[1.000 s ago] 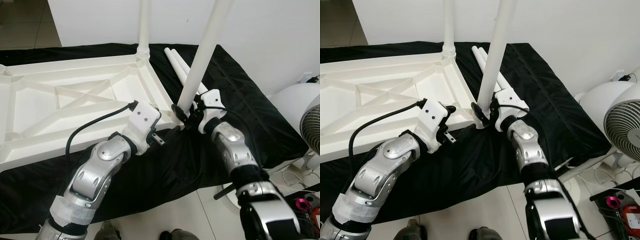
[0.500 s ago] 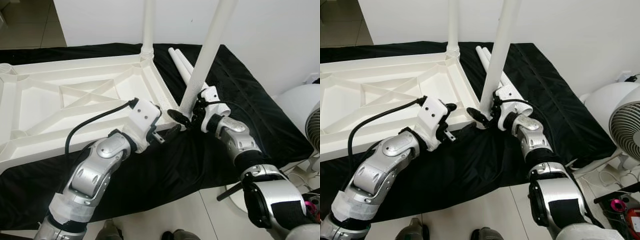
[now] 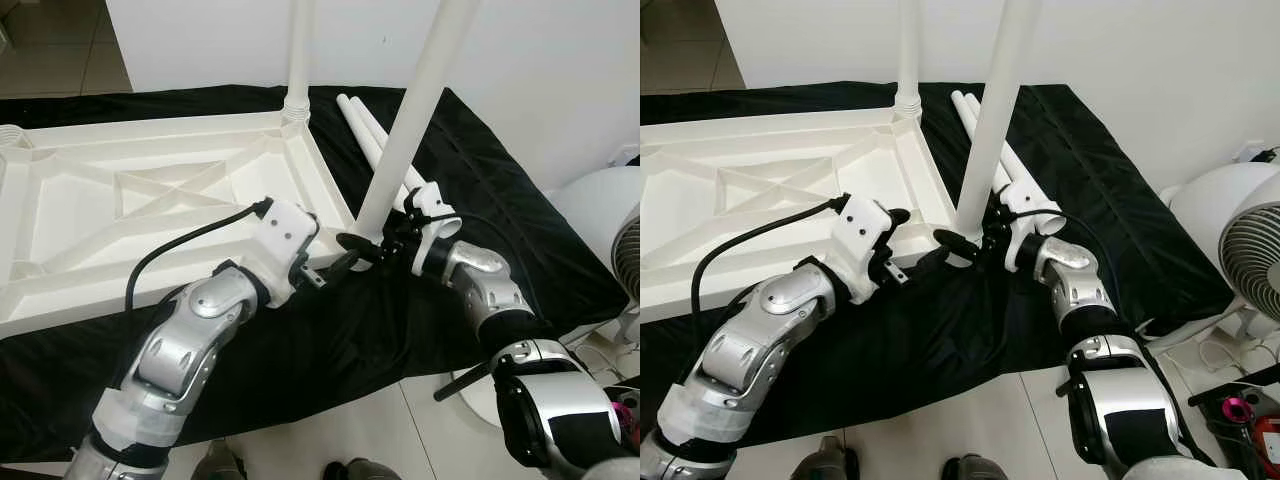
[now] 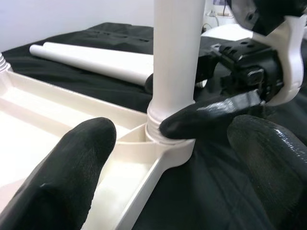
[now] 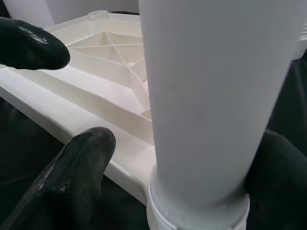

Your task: Building children table

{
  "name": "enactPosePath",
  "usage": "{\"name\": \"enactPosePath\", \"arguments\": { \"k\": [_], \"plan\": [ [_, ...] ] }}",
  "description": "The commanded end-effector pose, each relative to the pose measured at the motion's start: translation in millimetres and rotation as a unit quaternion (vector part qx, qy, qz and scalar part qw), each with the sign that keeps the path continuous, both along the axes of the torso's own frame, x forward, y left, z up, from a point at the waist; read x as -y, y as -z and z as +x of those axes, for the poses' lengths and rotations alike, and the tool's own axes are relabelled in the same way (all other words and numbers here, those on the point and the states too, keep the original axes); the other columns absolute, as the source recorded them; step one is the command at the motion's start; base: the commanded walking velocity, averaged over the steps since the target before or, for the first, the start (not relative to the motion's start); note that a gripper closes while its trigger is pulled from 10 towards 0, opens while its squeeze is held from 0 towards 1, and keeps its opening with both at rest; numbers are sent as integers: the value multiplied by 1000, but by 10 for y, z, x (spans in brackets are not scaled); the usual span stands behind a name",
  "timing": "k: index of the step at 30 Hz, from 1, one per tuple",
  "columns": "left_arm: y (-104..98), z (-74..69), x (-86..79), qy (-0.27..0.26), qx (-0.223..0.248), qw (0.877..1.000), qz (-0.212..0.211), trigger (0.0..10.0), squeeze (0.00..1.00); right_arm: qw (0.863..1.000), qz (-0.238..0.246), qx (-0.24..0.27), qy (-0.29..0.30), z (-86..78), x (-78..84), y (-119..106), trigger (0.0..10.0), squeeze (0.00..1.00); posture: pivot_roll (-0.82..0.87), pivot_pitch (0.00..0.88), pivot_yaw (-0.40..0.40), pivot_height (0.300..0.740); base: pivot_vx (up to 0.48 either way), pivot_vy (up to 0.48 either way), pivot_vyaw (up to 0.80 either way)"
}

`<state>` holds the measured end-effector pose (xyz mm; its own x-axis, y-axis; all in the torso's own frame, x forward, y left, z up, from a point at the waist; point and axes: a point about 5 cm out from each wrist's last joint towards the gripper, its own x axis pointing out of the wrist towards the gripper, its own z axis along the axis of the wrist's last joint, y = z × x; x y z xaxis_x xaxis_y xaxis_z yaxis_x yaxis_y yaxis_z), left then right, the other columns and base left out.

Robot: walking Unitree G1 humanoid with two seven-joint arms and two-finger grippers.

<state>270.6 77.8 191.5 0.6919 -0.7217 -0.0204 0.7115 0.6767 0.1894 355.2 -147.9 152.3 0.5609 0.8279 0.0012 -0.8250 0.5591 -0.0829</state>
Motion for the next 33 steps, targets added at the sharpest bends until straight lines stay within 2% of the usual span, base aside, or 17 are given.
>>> {"name": "enactPosePath", "arguments": {
  "k": [1, 6, 11, 14, 18, 28, 29, 33],
  "plan": [
    [13, -70, 42, 54, -11, 998, 7, 10000, 0, 1000, 1, -10, -3, -42, 48, 60, 10000, 0, 10, 93, -60, 740, 0, 0, 0],
    [74, -143, 32, 91, -30, 995, 14, 10000, 0, 1000, 4, -2, 12, -48, 76, 56, 10000, 0, 3, 90, -57, 740, 0, 0, 0],
    [146, -245, 62, 137, -54, 989, 25, 10000, 0, 999, 12, 11, 32, 6, -9, 23, 10000, 0, -2, 83, -55, 740, 0, 0, 0],
    [169, -267, 70, 143, -60, 987, 31, 10000, 0, 999, 14, 13, 39, 26, -39, 17, 10000, 0, -1, 83, -56, 740, 0, 0, 0],
    [210, -242, 77, 129, -56, 989, 45, 10000, 0, 999, 3, 15, 42, 70, -121, 10, 10000, 0, 7, 78, -64, 740, 0, 0, 0],
    [167, -208, 84, 101, -47, 993, 34, 10000, 0, 998, -16, 23, 49, 144, -206, -34, 10000, 0, 24, 74, -84, 740, 0, 0, 0],
    [163, -205, 80, 98, -46, 994, 34, 10000, 0, 998, -17, 22, 51, 145, -210, -23, 7020, 0, 25, 74, -85, 740, 0, 0, 0],
    [161, -202, 78, 97, -46, 994, 33, 10000, 0, 998, -17, 21, 52, 146, -212, -15, 7020, 0, 25, 74, -85, 740, 0, 0, 0]
  ]
}}
